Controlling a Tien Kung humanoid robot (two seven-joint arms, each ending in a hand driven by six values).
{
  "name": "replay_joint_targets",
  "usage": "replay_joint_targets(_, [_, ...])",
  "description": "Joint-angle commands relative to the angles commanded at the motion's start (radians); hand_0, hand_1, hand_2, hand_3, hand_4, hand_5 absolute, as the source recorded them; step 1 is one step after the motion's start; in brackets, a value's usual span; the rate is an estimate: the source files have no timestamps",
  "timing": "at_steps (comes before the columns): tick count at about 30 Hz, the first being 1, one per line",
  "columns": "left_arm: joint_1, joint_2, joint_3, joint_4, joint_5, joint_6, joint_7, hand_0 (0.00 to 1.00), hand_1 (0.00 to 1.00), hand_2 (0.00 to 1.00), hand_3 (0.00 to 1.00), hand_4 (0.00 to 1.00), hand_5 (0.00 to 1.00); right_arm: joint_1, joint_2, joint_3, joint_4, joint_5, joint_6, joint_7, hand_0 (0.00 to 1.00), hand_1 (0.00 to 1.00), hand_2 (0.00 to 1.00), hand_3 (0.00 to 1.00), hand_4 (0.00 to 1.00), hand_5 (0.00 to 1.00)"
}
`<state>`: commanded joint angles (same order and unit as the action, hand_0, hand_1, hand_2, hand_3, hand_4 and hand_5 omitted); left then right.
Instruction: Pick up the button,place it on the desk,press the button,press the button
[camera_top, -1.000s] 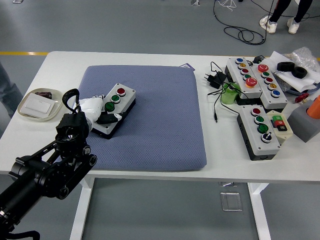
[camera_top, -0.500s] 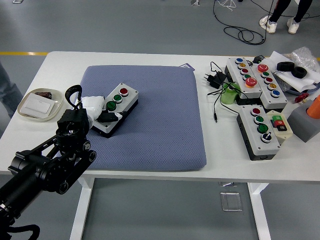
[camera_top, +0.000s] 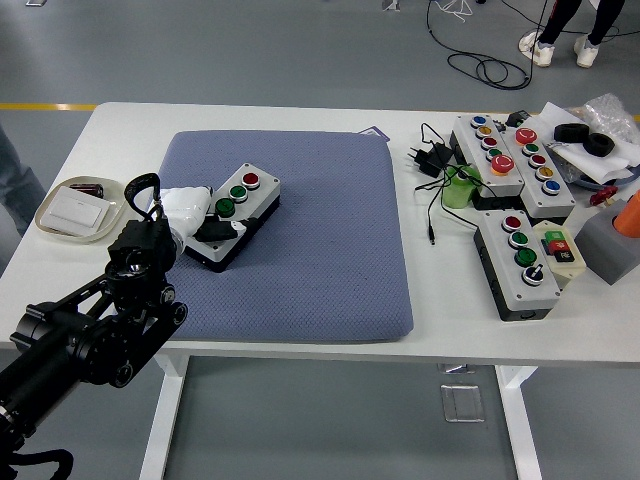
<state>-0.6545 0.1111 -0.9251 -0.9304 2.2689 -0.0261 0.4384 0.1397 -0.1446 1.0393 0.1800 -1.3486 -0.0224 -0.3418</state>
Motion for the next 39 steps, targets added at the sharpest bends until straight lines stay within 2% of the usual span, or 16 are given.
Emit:
replay_joint_targets(2, [0.000,0.001,0.003,0.007,0.000,0.025,-0.015,0.161,0.021,0.086,0.239,0.175,0.002,0.000,0.000,0.000,0.000,0.000,0.000,0.000,0.651,0.638,0.666,0.581,0.381,0.244])
replay_joint_targets(6, [0.000,0.002,0.005,0.019,0.000,0.054,-0.037,0.161,0.021,0.086,0.239,0.175,0.002,0.000,0.000,0.001,0.000,-0.002,0.000,0.000,0.651,0.638,0.666,0.581,0.381,0.244])
replay_joint_targets(8, [0.002,0.005,0.008,0.034,0.000,0.089,-0.064,0.159,0.013,0.062,0.214,0.169,0.002,0.000,0.000,0.002,0.000,-0.003,0.000,0.000,0.652,0.638,0.666,0.581,0.381,0.244])
replay_joint_targets(13, [0.005,0.009,0.010,0.043,0.000,0.136,-0.094,0.159,0.013,0.062,0.214,0.169,0.002,0.000,0.001,0.003,0.000,-0.002,-0.001,0.000,0.652,0.638,0.666,0.581,0.381,0.244])
replay_joint_targets(15, [0.005,0.011,0.015,0.039,0.000,0.154,-0.109,0.137,0.002,0.049,0.195,0.137,0.002,0.001,0.001,0.005,0.000,-0.004,-0.001,0.000,0.652,0.639,0.666,0.581,0.381,0.244])
replay_joint_targets(19, [0.004,0.013,0.017,0.036,0.000,0.155,-0.116,0.137,0.002,0.049,0.195,0.137,0.002,0.001,0.001,0.005,0.000,-0.005,0.000,0.000,0.652,0.639,0.666,0.581,0.381,0.244])
replay_joint_targets(25, [0.010,0.015,0.016,0.030,0.000,0.130,-0.125,0.137,0.002,0.049,0.185,0.141,0.002,-0.001,0.001,0.004,0.000,-0.004,0.000,-0.001,0.652,0.639,0.666,0.582,0.381,0.242])
replay_joint_targets(27, [0.012,0.015,0.017,0.026,0.000,0.127,-0.128,0.147,0.015,0.077,0.205,0.155,0.002,-0.002,0.001,0.005,0.000,-0.004,-0.001,-0.001,0.653,0.639,0.667,0.582,0.381,0.243])
replay_joint_targets(33, [0.012,0.016,0.020,0.027,0.000,0.145,-0.149,0.136,0.006,0.070,0.200,0.147,0.002,-0.006,0.001,0.007,0.000,-0.010,0.000,-0.002,0.653,0.639,0.667,0.582,0.381,0.243])
replay_joint_targets(39, [0.011,0.025,0.029,0.011,0.000,0.195,-0.200,0.132,0.003,0.061,0.199,0.152,0.002,-0.007,0.001,0.009,0.000,-0.012,0.000,-0.001,0.654,0.641,0.667,0.582,0.382,0.243])
